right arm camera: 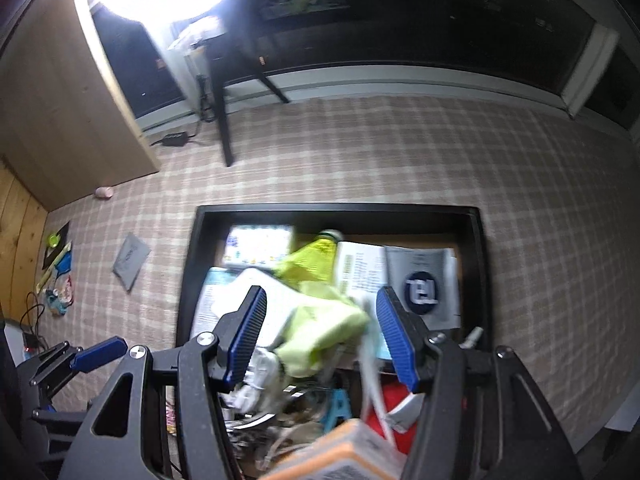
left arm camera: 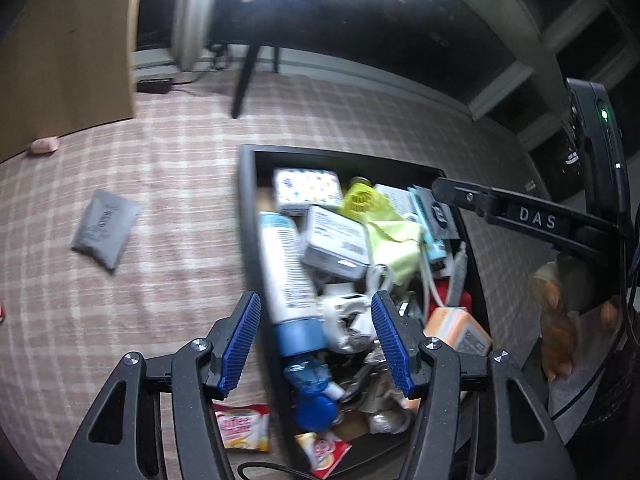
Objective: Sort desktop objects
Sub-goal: 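Move both tools back from the tray to the remaining table items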
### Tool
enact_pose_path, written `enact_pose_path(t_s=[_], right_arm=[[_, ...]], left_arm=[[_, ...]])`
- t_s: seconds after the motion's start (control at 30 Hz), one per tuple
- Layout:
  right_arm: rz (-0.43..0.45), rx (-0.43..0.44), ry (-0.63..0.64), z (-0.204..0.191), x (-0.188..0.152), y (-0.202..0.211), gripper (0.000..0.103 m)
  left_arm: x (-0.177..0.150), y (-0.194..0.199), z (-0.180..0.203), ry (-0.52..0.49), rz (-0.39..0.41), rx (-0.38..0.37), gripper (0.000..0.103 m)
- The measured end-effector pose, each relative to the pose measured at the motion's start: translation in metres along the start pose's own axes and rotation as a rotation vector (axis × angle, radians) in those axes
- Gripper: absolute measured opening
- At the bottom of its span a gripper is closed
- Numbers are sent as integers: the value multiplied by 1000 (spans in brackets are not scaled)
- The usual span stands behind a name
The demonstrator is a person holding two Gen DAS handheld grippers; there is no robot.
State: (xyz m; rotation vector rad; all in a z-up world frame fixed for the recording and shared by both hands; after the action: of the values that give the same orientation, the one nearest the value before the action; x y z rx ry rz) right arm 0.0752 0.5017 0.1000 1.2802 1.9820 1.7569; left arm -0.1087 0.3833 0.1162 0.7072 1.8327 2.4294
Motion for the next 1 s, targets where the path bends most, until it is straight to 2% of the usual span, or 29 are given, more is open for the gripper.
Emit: enact_pose_path(t_s=[0.2,0.4,0.7,1.0], right_arm=[[-18,63,64,-46,2,-12,56],[-52,119,168,-109,9,-30,56],[-112,200,347,-214,10,-64,56],[-197,284,498,-318,-11,-111,56]], left_arm=[[-3,17,-57,87,34,49,56],[-14,35,-130,208,70,118,56],[-48,52,-246,443,87,210,56],[-97,51,-357,740,70,275,56]])
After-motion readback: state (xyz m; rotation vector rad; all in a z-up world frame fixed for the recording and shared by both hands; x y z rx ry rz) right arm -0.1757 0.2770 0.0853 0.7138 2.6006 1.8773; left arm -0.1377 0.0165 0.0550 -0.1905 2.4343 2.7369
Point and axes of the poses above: each gripper's, at about its wrist camera, not at the fingertips, and y roughly against the way its jaws point, z to its right, x to its top, the point moved 2 cm from there along -y, roughly the way its jaws point, and after that the axes turned 11 degrees about x, right-handed, at the moved point
